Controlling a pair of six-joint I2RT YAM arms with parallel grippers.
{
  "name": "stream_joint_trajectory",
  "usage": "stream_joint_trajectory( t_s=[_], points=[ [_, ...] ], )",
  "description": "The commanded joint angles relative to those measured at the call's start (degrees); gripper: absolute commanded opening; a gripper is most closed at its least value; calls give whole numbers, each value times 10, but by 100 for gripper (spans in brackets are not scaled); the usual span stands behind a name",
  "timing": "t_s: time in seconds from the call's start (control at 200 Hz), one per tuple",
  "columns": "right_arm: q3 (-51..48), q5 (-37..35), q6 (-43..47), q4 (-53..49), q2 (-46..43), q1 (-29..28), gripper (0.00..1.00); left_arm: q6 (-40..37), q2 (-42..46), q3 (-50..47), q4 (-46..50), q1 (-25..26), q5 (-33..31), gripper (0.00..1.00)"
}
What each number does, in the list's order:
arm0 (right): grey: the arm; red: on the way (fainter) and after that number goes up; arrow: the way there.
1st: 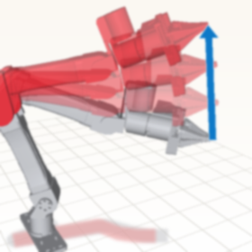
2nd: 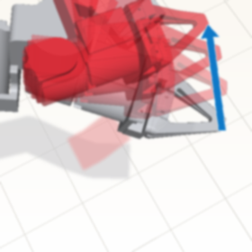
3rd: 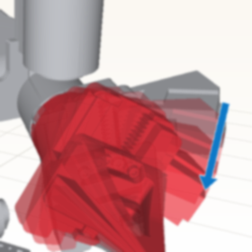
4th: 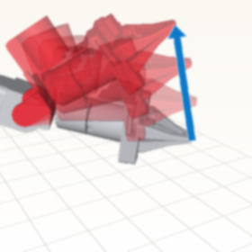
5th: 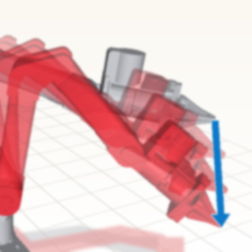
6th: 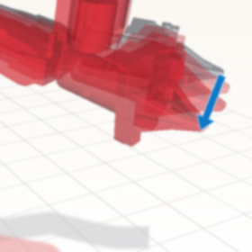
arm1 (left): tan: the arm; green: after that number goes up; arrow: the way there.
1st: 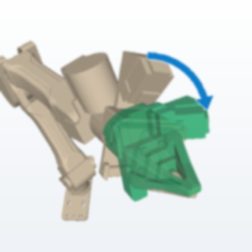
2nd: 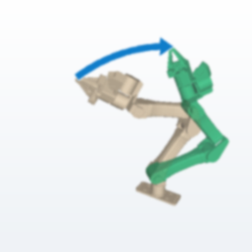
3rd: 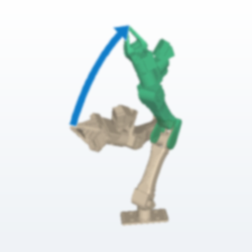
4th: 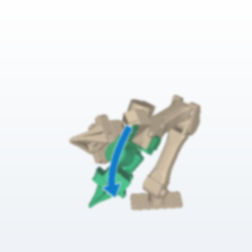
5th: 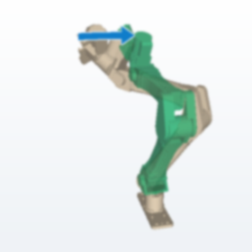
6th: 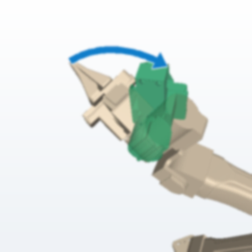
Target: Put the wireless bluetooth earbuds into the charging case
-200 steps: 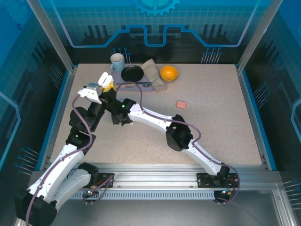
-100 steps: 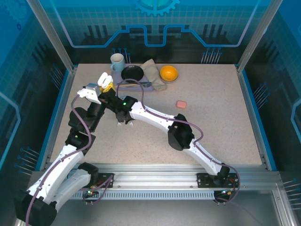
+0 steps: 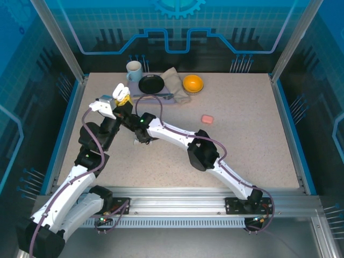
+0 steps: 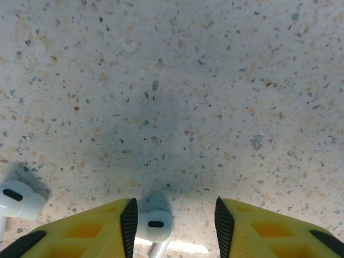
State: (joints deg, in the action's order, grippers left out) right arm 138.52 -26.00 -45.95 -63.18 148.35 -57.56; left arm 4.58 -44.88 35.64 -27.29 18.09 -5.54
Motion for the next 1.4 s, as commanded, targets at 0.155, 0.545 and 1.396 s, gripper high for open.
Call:
stream_joint_trajectory(
  t_s=[0.155, 0.545, 1.396],
  points=[
    [-2, 20, 8, -2, 22, 4, 45, 3, 1, 9, -12, -6, 9, 0],
    [-30, 35, 8, 12, 20, 7, 45, 3, -2, 10, -12, -6, 10, 0],
    [-105, 45, -13, 42, -16, 12, 36, 9, -8, 14, -8, -6, 19, 0]
  ],
)
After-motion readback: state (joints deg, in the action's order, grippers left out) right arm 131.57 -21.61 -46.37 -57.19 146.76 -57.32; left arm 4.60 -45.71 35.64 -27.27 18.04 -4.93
